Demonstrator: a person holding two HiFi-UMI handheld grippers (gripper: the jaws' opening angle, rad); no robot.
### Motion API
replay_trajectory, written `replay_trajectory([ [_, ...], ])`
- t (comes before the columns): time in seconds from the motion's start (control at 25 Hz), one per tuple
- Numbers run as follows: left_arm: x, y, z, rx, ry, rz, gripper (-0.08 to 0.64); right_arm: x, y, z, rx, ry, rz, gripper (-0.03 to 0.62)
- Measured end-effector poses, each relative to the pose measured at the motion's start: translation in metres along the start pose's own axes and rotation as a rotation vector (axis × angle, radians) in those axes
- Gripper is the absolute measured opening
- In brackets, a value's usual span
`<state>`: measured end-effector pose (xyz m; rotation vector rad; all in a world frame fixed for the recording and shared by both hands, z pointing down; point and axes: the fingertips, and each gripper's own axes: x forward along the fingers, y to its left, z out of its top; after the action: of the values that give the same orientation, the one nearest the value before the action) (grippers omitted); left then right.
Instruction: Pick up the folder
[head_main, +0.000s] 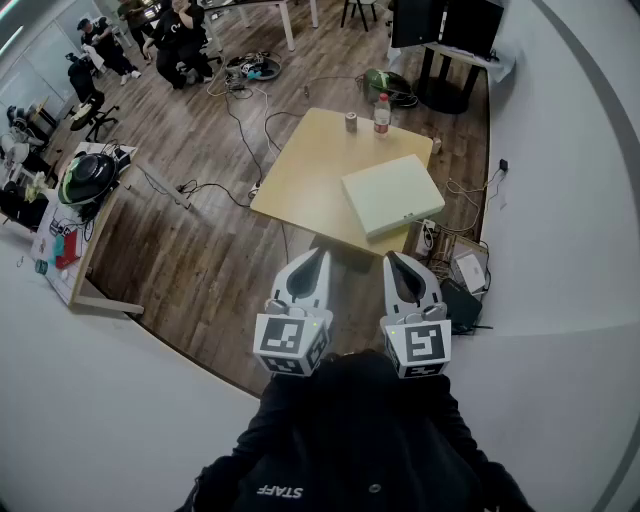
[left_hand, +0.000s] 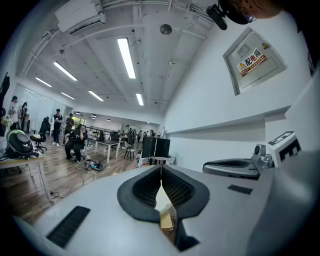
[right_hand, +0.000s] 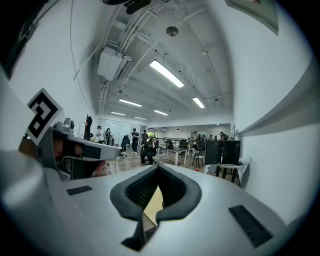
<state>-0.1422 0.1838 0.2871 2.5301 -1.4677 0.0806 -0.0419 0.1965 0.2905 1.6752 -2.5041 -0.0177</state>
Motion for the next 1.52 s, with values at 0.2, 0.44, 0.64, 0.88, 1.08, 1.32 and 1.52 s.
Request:
replay_trajectory([
  [0.2, 0.001, -0.003, -0.005, 0.006, -0.005, -0.017, 0.037, 0.0, 0.002, -0.001, -0.003, 0.014, -0.001, 0.023],
  [0.44, -0.003, 0.001, -0.008, -0.003, 0.003, -0.022, 0.037, -0.002, 0.0, -0.003, 0.02, 0.056, -0.037, 0.023],
  [0.64, -0.004, 0.0, -0.013, -0.013, 0.02, -0.039, 0.037, -0.007, -0.002, -0.013, 0.05, 0.042, -0.046, 0.023],
  [0.88, -0.007, 0.001, -0.018, -0.027, 0.03, -0.065, 0.037, -0.008, 0.006, -0.028, 0.047, 0.101, -0.053, 0.023],
  [1.08, -0.016, 0.019, -0.034, -0.025, 0.05, -0.04, 0.037, -0.001, 0.023, -0.038, 0.039, 0.133, -0.032, 0.023],
  [1.32, -0.035, 0.046, -0.056, -0.049, 0.08, -0.014, 0.037, 0.006, 0.061, -0.053, 0.03, 0.16, 0.028, 0.023],
  [1.52, -0.046, 0.062, -0.068, -0.086, 0.099, 0.003, 0.037, 0.012, 0.084, -0.063, 0.06, 0.194, 0.046, 0.023],
])
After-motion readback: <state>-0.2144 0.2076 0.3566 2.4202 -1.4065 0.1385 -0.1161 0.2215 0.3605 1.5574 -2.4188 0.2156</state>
